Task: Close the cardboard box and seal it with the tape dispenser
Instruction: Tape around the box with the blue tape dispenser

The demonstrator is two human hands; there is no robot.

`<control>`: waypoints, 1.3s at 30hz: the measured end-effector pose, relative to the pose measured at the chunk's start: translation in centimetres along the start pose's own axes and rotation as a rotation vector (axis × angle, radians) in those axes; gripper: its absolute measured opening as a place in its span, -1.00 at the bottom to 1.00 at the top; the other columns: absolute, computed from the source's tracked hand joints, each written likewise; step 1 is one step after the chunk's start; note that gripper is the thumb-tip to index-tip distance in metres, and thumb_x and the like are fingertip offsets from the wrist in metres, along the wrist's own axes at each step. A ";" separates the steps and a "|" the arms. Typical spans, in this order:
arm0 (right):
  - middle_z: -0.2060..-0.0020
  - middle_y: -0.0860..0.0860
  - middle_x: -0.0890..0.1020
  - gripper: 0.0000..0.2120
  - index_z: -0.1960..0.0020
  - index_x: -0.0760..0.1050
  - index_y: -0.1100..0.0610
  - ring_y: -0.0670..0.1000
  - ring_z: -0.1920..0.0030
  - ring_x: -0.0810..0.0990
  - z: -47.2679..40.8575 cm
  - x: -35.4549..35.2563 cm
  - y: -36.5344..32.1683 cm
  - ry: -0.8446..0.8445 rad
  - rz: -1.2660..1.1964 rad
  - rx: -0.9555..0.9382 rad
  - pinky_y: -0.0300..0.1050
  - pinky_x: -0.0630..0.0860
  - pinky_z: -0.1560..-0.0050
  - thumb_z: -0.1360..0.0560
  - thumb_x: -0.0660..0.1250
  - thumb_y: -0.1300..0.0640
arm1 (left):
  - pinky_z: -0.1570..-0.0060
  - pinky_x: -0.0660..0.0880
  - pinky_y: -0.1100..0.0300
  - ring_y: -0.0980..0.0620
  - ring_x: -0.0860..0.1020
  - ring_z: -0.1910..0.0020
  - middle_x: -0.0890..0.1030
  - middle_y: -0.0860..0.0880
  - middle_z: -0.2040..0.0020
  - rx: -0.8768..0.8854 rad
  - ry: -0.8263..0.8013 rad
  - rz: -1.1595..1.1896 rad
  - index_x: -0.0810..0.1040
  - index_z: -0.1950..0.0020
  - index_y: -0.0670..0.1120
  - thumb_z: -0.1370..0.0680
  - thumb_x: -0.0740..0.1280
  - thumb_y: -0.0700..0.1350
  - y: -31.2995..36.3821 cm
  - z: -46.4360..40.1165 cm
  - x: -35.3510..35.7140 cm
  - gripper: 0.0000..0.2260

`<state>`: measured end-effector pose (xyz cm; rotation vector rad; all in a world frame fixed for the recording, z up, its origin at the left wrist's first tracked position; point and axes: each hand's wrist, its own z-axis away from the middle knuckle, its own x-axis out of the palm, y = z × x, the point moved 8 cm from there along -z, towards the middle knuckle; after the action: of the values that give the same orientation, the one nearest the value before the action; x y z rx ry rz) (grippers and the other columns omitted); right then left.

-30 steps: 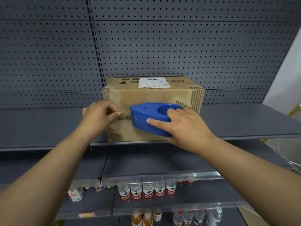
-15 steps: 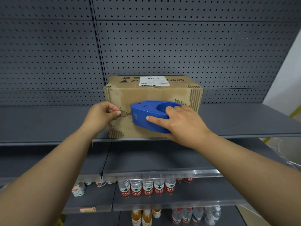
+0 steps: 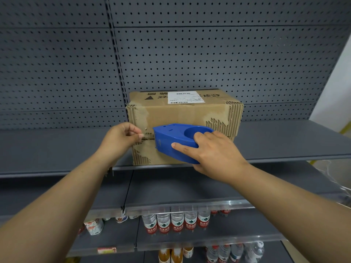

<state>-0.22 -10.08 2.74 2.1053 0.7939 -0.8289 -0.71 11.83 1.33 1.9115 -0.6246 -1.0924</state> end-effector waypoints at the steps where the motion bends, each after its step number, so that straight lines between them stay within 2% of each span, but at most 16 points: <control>1: 0.35 0.09 0.51 -0.32 -0.22 0.54 -0.03 0.10 0.42 0.50 0.0 0.1 -0.1 -0.005 -0.001 0.005 -0.04 0.50 0.30 -0.11 0.59 0.09 | 0.25 0.42 0.32 0.10 0.56 0.27 0.60 -0.09 0.22 0.003 -0.009 0.008 0.52 0.16 -0.09 -0.49 0.37 -0.24 0.0 0.0 0.1 -0.92; 8: 0.36 0.11 0.49 -0.30 -0.23 0.53 -0.03 0.11 0.43 0.49 -0.1 0.8 -0.3 -0.025 -0.011 0.035 -0.04 0.50 0.30 -0.10 0.60 0.09 | 0.17 0.44 0.25 0.06 0.55 0.23 0.54 -0.07 0.22 0.026 -0.045 0.067 0.48 0.15 -0.06 -0.52 0.33 -0.24 -0.2 -0.3 0.4 -0.90; 13: 0.35 0.10 0.50 -0.31 -0.23 0.53 -0.04 0.10 0.42 0.50 -0.4 0.9 -0.5 -0.026 -0.006 0.021 -0.04 0.50 0.30 -0.11 0.59 0.09 | -0.04 0.48 -0.02 -0.01 0.52 0.17 0.50 -0.04 0.23 0.021 -0.040 0.113 0.48 0.14 -0.02 -0.52 0.32 -0.21 -0.9 -0.5 0.0 -0.90; 20: 0.36 0.09 0.51 -0.31 -0.21 0.55 -0.04 0.09 0.43 0.51 -0.8 0.6 -0.8 -0.022 0.008 0.019 -0.04 0.52 0.30 -0.08 0.60 0.08 | -0.02 0.49 0.12 0.02 0.54 0.14 0.55 -0.04 0.15 0.031 -0.014 0.144 0.50 0.09 -0.01 -0.47 0.40 -0.24 -1.8 0.1 -0.1 -0.85; 24: 0.36 0.08 0.50 -0.30 -0.22 0.54 -0.05 0.08 0.43 0.50 -0.9 0.6 -0.9 -0.033 0.011 0.020 -0.05 0.52 0.29 -0.09 0.60 0.08 | 0.04 0.47 0.27 0.09 0.51 0.15 0.55 -0.02 0.15 0.065 0.031 0.162 0.49 0.08 -0.02 -0.47 0.38 -0.26 -1.8 0.1 -0.3 -0.84; 26: 0.36 0.09 0.50 -0.30 -0.23 0.53 -0.05 0.08 0.43 0.50 -1.0 0.5 -1.0 -0.030 0.009 0.018 -0.05 0.51 0.28 -0.10 0.59 0.08 | 0.03 0.47 0.26 0.09 0.52 0.16 0.55 -0.01 0.15 0.080 0.056 0.178 0.49 0.09 -0.01 -0.50 0.36 -0.25 -1.9 0.2 -0.3 -0.85; 31: 0.35 0.09 0.51 -0.29 -0.23 0.53 -0.06 0.08 0.42 0.51 -1.1 0.3 -1.1 -0.017 0.009 0.010 -0.05 0.53 0.27 -0.09 0.60 0.04 | -0.05 0.48 0.08 0.06 0.53 0.17 0.54 -0.01 0.16 0.081 0.082 0.228 0.48 0.09 0.03 -0.53 0.31 -0.23 -2.8 0.0 -0.4 -0.85; 39: 0.35 0.09 0.51 -0.30 -0.23 0.54 -0.06 0.09 0.43 0.50 -1.6 0.5 -1.5 -0.011 0.015 0.001 -0.06 0.51 0.29 -0.10 0.59 0.06 | -0.07 0.46 0.11 0.08 0.49 0.14 0.52 0.01 0.14 0.072 0.124 0.312 0.47 0.08 0.04 -0.51 0.33 -0.31 -3.7 0.0 -0.6 -0.77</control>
<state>-0.56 -7.91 2.64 2.1034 0.7709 -0.8320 -0.91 14.24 -1.57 1.8490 -0.8679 -0.7575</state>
